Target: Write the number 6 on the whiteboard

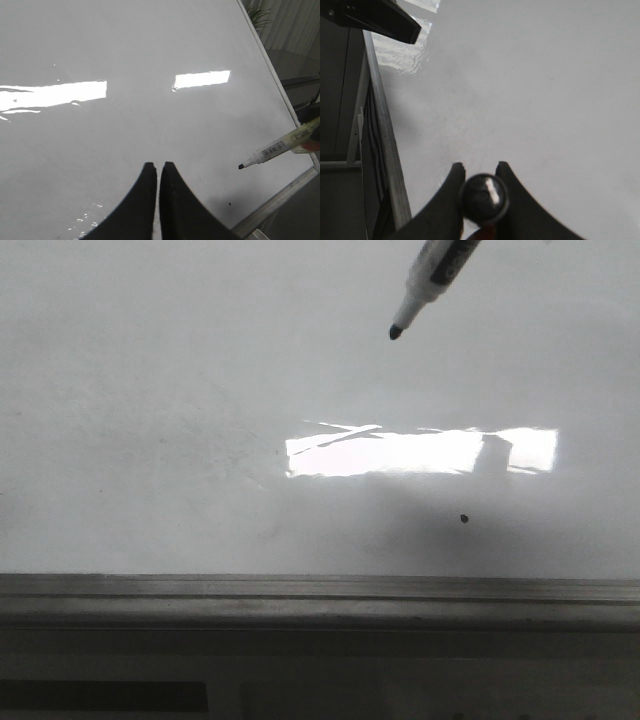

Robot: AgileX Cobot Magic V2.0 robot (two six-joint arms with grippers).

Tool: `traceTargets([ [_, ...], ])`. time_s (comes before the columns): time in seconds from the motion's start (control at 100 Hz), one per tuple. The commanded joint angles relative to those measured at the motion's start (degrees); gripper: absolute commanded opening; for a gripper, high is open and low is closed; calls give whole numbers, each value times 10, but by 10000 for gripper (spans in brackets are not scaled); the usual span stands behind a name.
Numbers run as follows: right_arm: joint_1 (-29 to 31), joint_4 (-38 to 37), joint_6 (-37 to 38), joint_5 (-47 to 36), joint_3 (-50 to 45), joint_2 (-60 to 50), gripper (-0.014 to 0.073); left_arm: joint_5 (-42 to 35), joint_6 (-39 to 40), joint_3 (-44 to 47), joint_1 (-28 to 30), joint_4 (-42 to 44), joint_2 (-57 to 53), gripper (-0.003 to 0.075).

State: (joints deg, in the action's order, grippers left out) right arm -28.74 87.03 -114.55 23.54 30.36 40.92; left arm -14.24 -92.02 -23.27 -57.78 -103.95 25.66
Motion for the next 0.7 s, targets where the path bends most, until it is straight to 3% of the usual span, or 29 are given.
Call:
traceTargets([
  [0.0, 0, 8, -5, 2, 21, -17, -43, 18, 0, -15, 1, 7, 6, -20],
  [0.05, 0, -31, 5, -13, 21, -26, -43, 18, 0, -15, 1, 7, 6, -20],
  [0.12, 0, -140, 74, -30, 21, -36, -43, 18, 0, -15, 1, 7, 6, -20],
  [0.24, 0, -372, 278, -60, 21, -61, -43, 18, 0, -15, 1, 7, 6, -20],
  [0.38, -12, -584, 521, -121, 21, -98, -43, 18, 0, -15, 1, 7, 6, -20],
  [0.47, -35, -731, 729, -171, 21, -120, -43, 18, 0, -15, 1, 7, 6, -20],
  [0.59, -65, -894, 972, -249, 21, -133, -43, 18, 0, -15, 1, 7, 6, -20],
  [0.69, -70, -968, 1065, -302, 20, -133, -43, 18, 0, -15, 1, 7, 6, -20],
])
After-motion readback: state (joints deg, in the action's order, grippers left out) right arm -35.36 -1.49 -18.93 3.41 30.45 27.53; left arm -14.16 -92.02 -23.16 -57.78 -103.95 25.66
